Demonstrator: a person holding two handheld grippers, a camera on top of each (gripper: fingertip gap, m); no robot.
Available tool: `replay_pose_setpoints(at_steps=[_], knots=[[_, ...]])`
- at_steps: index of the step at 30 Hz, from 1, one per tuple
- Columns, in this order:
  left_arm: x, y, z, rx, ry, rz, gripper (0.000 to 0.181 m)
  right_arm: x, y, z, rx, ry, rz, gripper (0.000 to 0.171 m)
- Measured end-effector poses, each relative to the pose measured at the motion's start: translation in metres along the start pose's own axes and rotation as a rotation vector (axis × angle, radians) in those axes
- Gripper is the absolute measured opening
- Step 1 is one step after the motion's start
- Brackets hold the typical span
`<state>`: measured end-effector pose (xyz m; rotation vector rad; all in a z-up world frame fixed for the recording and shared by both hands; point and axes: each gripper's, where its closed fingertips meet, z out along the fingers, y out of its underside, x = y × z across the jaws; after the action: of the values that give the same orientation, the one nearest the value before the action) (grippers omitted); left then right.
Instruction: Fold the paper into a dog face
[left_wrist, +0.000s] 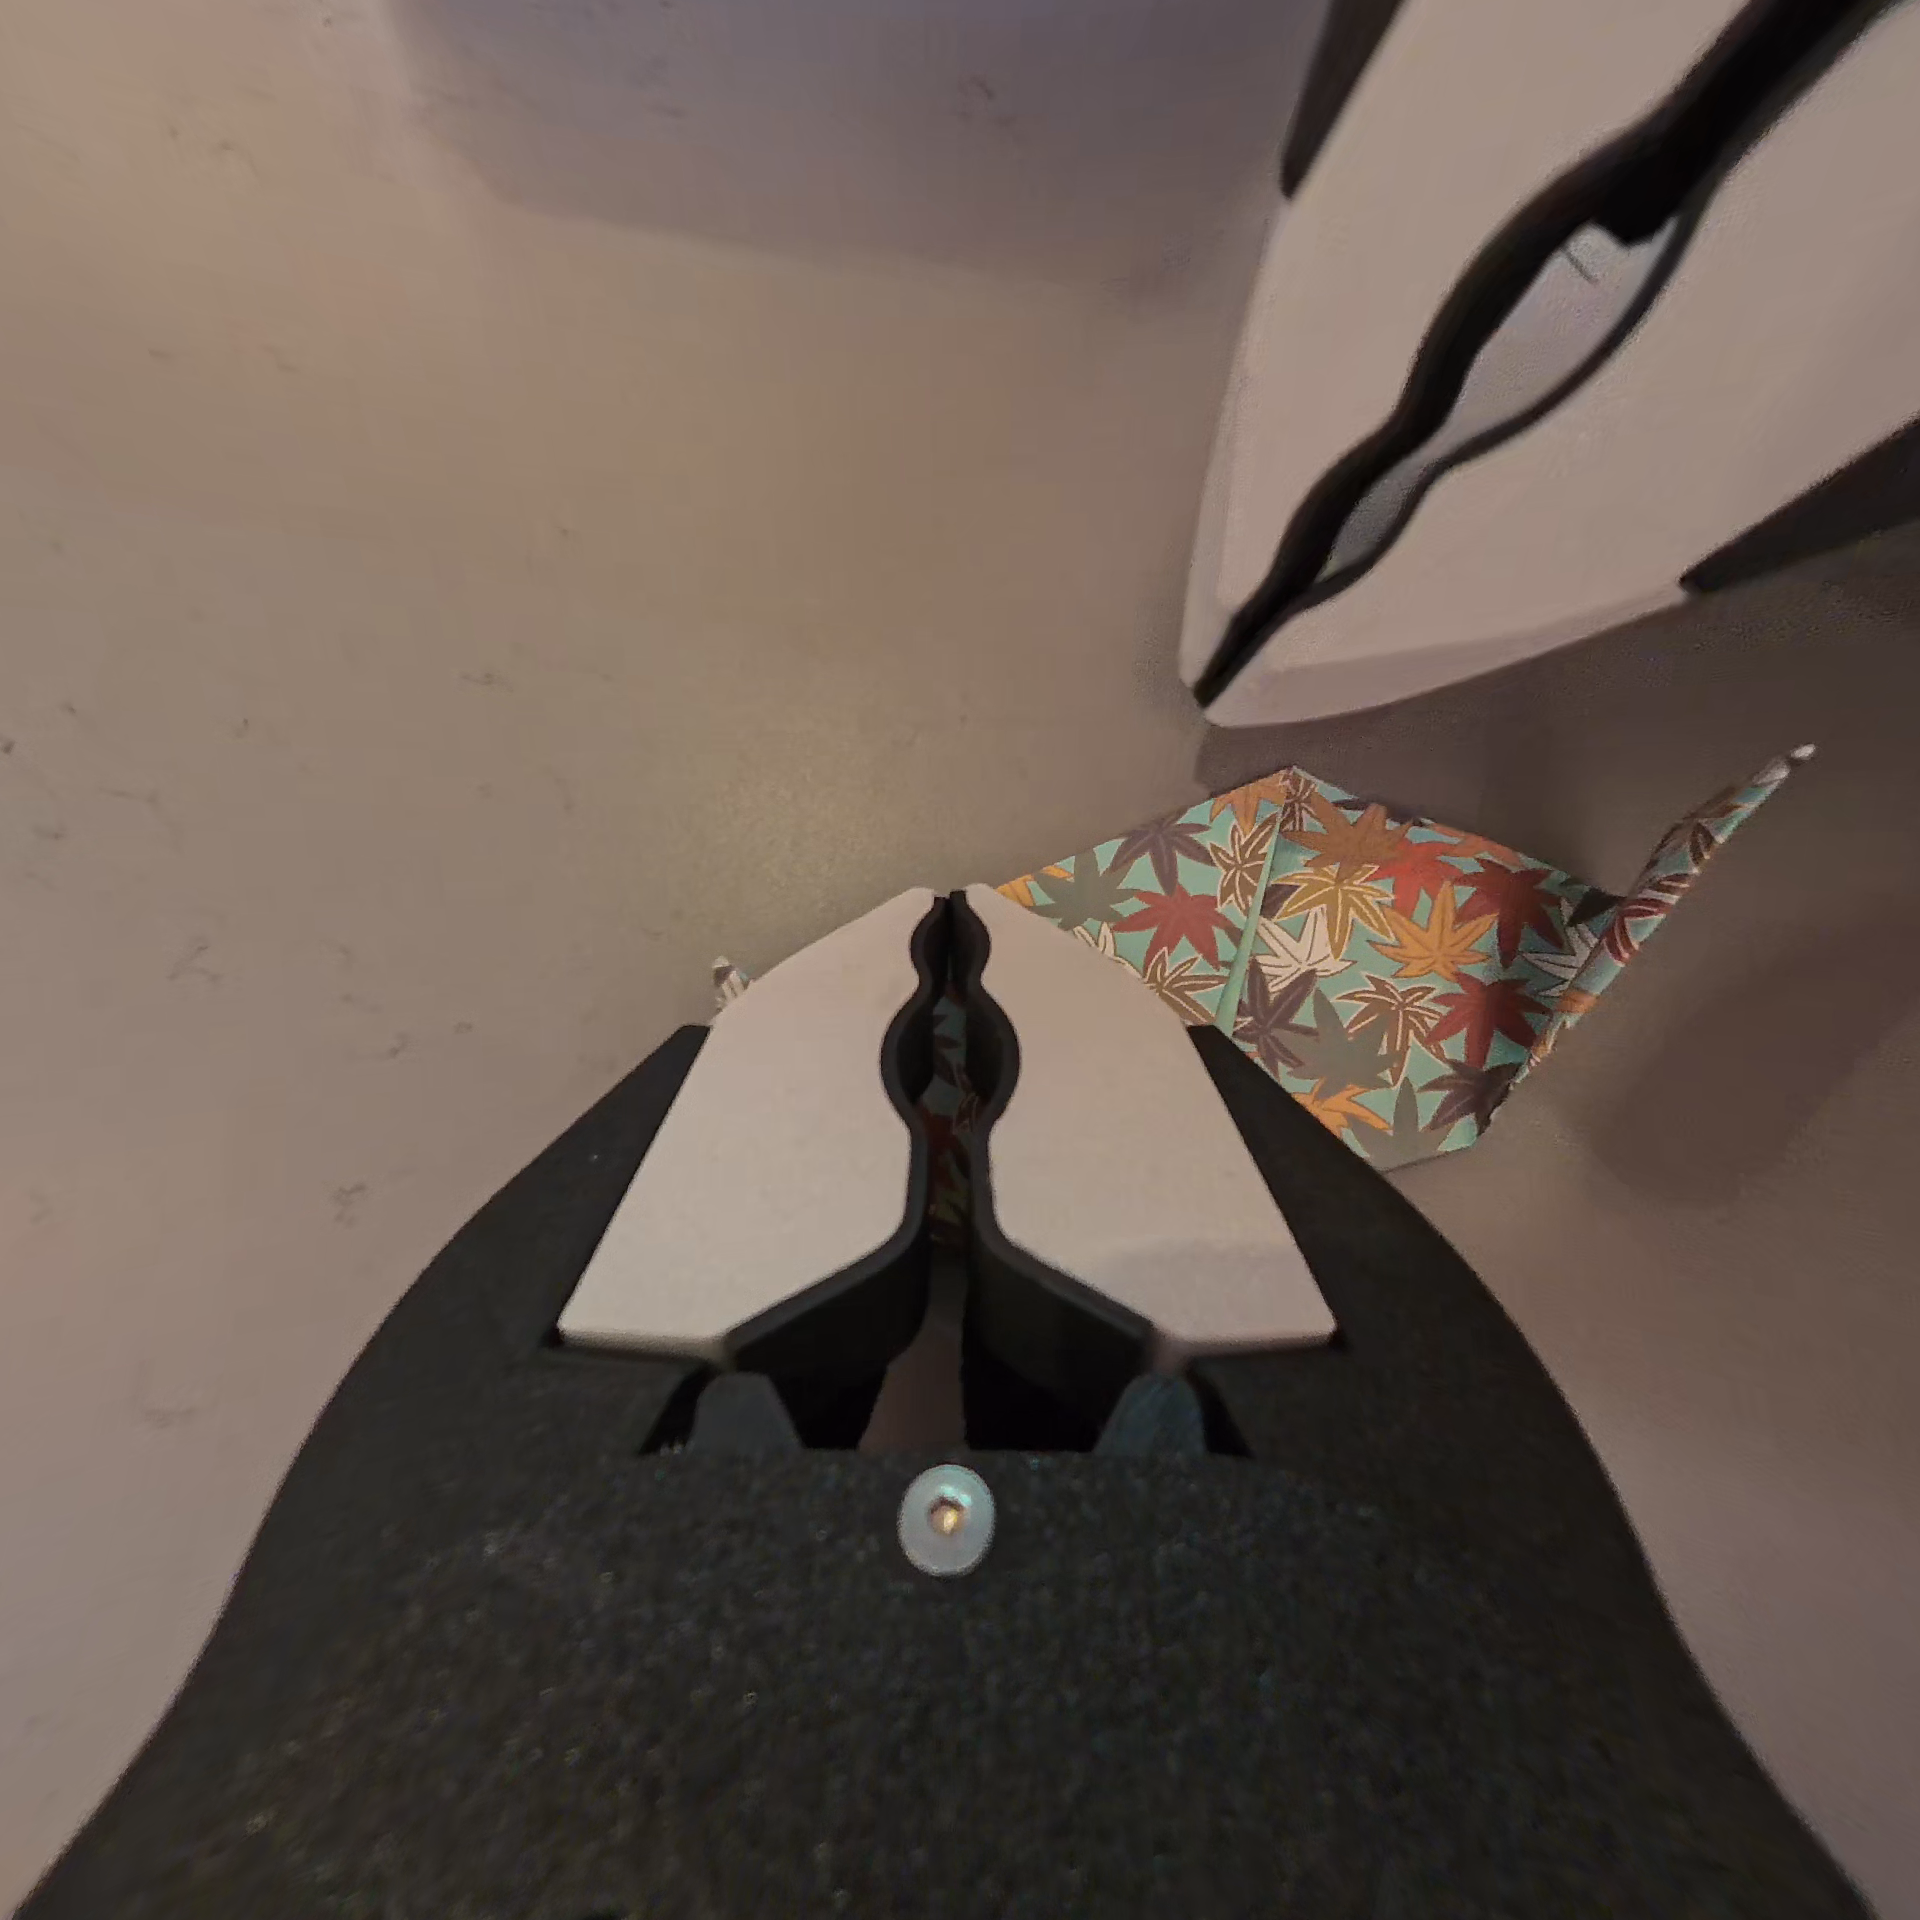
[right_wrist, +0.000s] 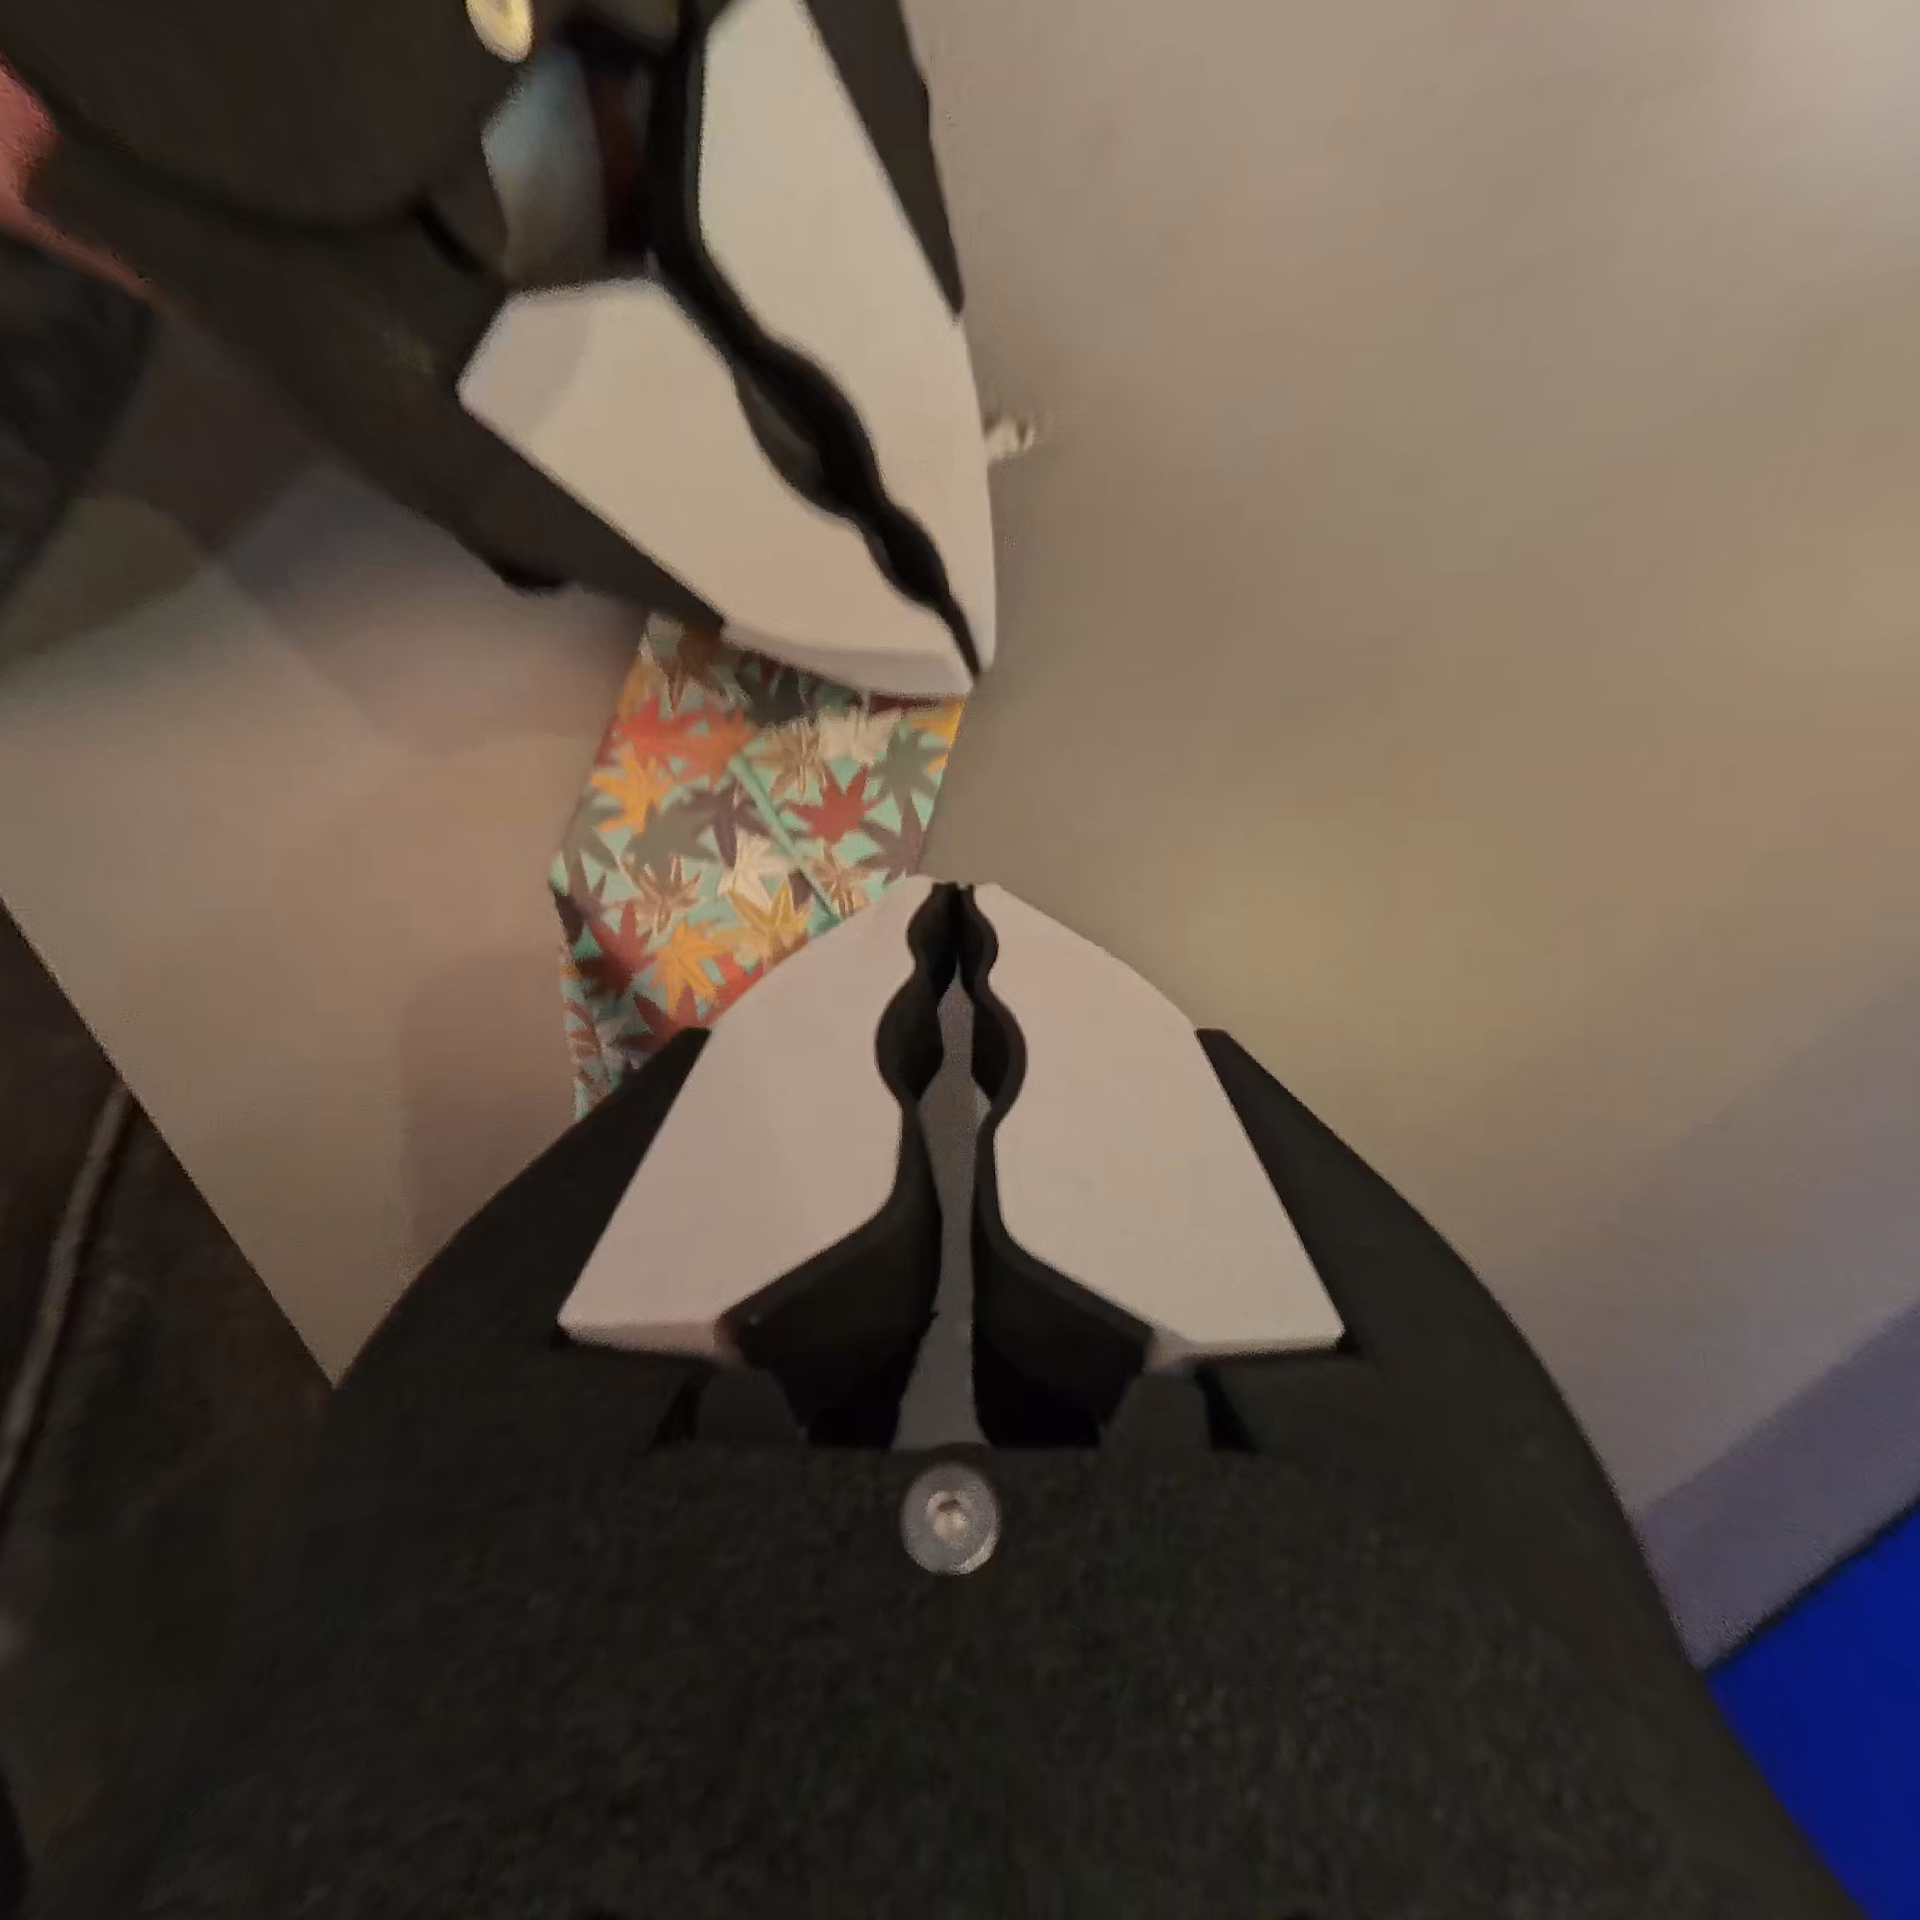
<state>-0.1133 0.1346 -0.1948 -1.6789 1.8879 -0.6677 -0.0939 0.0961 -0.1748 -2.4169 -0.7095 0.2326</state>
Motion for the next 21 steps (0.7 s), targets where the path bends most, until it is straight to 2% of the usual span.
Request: replay_pose_setpoints(at_steps=[4, 7, 21], knots=[[0.0, 0.0, 0.0, -0.005, -0.003, 0.004, 0.0, -0.006, -0.005, 0.016, -0.03, -0.091, 0.01, 0.0], [0.0, 0.0, 0.0, -0.004, -0.004, 0.003, 0.0, -0.011, 0.002, 0.025, -0.063, -0.092, -0.013, 0.0], [0.0, 0.0, 0.0, -0.011, -0.018, 0.021, 0.0, -0.027, 0.029, 0.005, -0.115, -0.072, -0.043, 0.0]])
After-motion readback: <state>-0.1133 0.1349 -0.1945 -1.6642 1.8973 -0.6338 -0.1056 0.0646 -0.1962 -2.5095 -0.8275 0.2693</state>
